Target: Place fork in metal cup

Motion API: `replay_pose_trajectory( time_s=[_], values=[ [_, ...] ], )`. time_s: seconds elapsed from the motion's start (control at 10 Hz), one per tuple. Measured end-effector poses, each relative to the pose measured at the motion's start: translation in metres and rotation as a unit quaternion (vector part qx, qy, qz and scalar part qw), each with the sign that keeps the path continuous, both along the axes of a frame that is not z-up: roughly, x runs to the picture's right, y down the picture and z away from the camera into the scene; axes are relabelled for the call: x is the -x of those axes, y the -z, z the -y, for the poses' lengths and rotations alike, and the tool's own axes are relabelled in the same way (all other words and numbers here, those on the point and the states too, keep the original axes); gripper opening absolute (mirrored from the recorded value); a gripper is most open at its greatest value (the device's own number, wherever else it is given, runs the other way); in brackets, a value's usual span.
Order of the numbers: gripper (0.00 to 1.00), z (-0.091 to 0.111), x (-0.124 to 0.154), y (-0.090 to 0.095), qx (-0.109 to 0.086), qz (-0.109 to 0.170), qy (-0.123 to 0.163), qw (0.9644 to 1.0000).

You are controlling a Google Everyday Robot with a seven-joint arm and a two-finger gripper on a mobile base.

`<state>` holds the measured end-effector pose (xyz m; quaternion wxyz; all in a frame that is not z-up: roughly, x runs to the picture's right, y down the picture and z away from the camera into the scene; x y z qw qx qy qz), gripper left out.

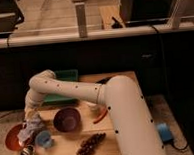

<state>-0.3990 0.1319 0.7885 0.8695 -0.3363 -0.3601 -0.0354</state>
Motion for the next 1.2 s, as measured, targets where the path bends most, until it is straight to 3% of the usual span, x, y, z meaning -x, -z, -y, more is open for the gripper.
replay_pose_trajectory(
  time_s=[0.3, 0.6, 0.7, 1.2],
  values=[
    [0.02, 0.0, 0.014, 0.001, 0.0, 0.003, -0.001, 1.0],
    [0.01, 0.002, 0.021, 0.002, -0.002, 0.003, 0.0, 1.0],
    [0.04, 0.003, 0.019, 0.002, -0.002, 0.002, -0.001, 1.0],
    [0.52, 0.007, 0.014, 0.008, 0.0, 0.002, -0.001, 1.0]
  ],
)
